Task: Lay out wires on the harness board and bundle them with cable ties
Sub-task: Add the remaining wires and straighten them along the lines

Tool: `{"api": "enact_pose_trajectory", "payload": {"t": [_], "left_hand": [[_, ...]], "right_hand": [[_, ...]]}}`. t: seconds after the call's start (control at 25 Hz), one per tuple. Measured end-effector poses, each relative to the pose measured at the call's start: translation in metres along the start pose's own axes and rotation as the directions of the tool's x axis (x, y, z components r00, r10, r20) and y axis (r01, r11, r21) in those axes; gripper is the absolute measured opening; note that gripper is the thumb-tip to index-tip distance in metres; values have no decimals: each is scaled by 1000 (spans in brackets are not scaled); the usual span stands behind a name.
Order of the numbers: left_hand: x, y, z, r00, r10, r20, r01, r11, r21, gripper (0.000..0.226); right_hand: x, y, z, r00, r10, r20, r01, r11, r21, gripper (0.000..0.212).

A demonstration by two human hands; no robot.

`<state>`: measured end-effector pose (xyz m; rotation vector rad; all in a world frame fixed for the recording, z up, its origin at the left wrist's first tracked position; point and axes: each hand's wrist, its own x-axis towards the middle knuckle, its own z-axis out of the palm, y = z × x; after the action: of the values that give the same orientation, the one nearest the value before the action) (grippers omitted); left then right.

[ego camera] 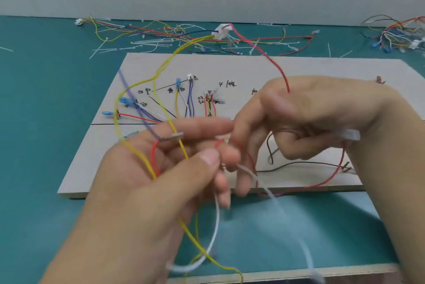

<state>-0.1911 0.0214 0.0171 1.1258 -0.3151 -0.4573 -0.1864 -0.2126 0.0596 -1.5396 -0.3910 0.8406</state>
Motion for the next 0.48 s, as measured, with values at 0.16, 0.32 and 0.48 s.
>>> {"api": "enact_pose_trajectory", "payload": {"t": [0.16,0.32,0.48], "left_hand": [[21,1,6,998,64,-15,-63,998,23,25],[18,5,3,997,64,-38,-61,995,78,24],[15,0,3,996,76,-47,-67,985,161,28]], "right_hand": [[12,2,9,995,-13,-94,1,992,-128,14],[8,0,0,981,8,-194,-20,998,-60,29],[-1,-1,-5,971,-45,-235,30,997,-66,22]]}}
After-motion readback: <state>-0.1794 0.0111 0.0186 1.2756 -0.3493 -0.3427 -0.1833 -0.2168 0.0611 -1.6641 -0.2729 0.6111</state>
